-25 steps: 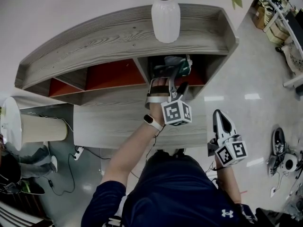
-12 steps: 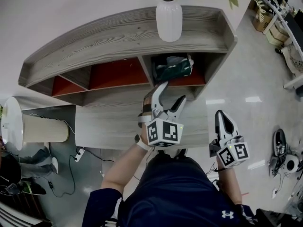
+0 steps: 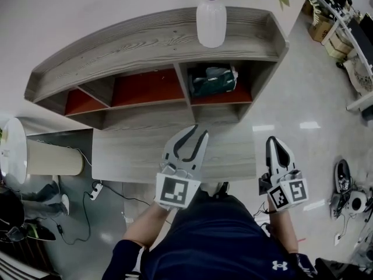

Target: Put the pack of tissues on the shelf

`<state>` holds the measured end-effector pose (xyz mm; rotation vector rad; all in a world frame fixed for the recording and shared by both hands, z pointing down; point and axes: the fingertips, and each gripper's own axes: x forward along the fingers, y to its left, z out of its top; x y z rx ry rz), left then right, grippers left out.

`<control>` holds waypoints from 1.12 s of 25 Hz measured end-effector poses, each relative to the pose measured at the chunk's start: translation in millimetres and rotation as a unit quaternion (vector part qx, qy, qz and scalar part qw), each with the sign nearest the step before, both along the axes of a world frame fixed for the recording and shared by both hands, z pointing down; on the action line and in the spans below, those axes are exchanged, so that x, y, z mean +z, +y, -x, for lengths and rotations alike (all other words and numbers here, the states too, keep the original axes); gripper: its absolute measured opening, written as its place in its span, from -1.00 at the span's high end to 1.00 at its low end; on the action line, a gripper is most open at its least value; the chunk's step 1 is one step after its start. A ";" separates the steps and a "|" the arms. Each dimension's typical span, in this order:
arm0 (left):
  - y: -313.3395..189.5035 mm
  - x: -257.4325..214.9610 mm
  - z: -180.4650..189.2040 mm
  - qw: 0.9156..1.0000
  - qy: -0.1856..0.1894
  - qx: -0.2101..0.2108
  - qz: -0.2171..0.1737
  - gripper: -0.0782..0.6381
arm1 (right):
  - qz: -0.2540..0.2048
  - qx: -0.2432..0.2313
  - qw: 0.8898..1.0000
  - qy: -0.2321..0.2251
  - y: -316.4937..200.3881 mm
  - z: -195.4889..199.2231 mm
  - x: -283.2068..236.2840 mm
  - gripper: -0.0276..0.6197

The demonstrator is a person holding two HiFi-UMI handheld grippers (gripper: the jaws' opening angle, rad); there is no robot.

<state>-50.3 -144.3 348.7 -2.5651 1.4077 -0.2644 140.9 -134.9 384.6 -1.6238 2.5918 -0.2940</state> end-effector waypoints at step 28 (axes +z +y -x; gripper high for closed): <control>58.6 -6.6 -18.9 0.999 0.000 0.028 -0.016 0.72 | -0.066 -0.029 0.997 0.017 54.8 15.9 -43.4 0.88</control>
